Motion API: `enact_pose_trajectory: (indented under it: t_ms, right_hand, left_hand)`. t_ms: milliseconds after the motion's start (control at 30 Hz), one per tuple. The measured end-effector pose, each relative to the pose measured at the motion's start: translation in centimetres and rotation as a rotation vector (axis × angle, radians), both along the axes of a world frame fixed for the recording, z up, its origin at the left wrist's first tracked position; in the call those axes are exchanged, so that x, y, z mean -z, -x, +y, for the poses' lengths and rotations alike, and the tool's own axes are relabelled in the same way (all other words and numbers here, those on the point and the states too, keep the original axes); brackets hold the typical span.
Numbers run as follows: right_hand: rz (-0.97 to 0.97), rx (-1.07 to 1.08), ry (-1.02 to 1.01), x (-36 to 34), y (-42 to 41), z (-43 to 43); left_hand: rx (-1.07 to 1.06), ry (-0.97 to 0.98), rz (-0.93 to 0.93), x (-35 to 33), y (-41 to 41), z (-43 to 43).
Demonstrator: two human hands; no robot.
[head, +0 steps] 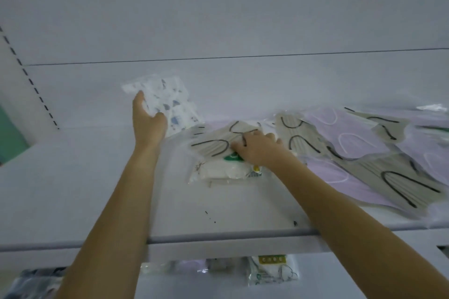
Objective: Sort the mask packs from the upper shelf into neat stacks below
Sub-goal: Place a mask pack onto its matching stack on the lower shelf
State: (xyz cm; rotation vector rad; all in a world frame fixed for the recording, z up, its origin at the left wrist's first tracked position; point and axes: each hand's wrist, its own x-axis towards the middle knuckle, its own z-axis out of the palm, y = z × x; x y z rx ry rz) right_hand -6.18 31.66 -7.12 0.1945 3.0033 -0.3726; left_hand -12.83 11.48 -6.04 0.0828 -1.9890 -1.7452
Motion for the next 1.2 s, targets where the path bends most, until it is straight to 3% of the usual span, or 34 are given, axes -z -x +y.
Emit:
enact_pose_trajectory:
  t_ms: [200,333,467,600,667,800,900,1000,1100,1200]
  right_hand:
    - [0.037,-0.344,-0.073,0.4,1.8,-8.1]
    - [0.146,-0.521,0.19,-0.5,1.9,-11.1]
    - [0.302,-0.274,0.038,-2.4,0.9,-5.8]
    - [0.065,0.035,-0.047,-2.4,0.0,1.7]
    - [-0.035,0.057,0.031,-1.5,-0.1,2.9]
    - [0.112,0.009,0.135,-0.1,-0.1,3.0]
    - [0.177,-0.017,0.046,0.0,-0.1,1.8]
    - [0.27,-0.152,-0.002,0.0,-0.4,-1.3]
    - [0.356,-0.42,0.056,0.6,-0.7,-5.4]
    - [0.261,-0.627,0.026,1.6,-1.1,-8.7]
  left_hand:
    - [-0.085,-0.176,0.045,0.1,0.7,-1.9]
    - [-0.117,-0.183,0.029,0.2,1.0,-2.6]
    - [-0.104,-0.206,0.026,0.2,0.5,-2.1]
    - [-0.049,-0.099,0.025,0.2,0.0,-1.1]
    - [0.018,-0.029,0.01,0.4,-0.1,-0.8]
    - [0.123,0.075,-0.038,0.9,0.1,-0.4]
    - [0.065,0.069,-0.02,1.0,-0.2,-0.4]
    - [-0.068,-0.008,0.063,0.3,-0.7,-0.8]
    - [-0.165,-0.058,0.122,-0.4,-1.1,-2.3]
    - [-0.198,-0.038,0.114,-0.4,-1.2,-4.7]
